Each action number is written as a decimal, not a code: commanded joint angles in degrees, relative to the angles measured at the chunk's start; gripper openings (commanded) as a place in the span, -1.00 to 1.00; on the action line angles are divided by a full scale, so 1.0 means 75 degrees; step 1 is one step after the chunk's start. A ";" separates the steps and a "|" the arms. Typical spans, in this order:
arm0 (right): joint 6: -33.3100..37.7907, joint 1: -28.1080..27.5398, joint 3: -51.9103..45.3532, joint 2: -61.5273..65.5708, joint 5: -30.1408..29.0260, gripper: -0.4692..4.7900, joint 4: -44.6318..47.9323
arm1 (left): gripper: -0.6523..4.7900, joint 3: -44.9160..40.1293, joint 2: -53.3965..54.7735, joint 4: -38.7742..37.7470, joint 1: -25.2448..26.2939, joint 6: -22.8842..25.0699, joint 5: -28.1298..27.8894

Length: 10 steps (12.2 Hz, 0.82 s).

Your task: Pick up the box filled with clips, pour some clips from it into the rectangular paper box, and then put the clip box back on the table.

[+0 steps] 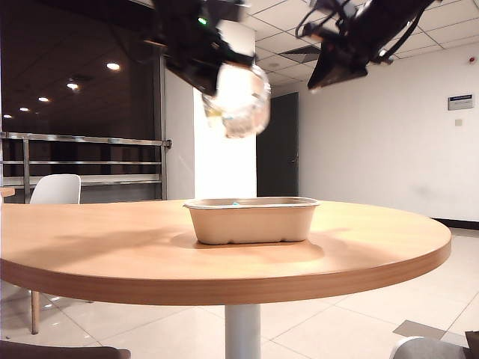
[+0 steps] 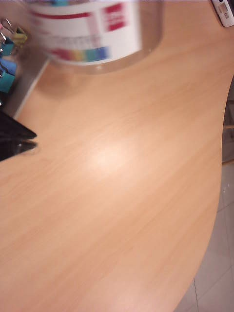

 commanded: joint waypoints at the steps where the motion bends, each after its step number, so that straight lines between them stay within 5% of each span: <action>1: 0.0041 0.0012 0.0023 -0.0568 -0.0015 -0.84 -0.0475 | -0.78 0.0737 -0.0073 -0.2072 0.0938 -0.1431 0.1087; 5: 0.0038 0.0012 0.0023 -0.1131 0.0038 -0.84 -0.0950 | -0.78 0.0801 -0.0029 -0.3701 0.2110 -0.1897 0.2218; 10: 0.0038 0.0023 0.0023 -0.1276 0.0012 -0.84 -0.1408 | -0.78 0.0801 0.0912 -0.3899 0.2766 -0.1958 0.2343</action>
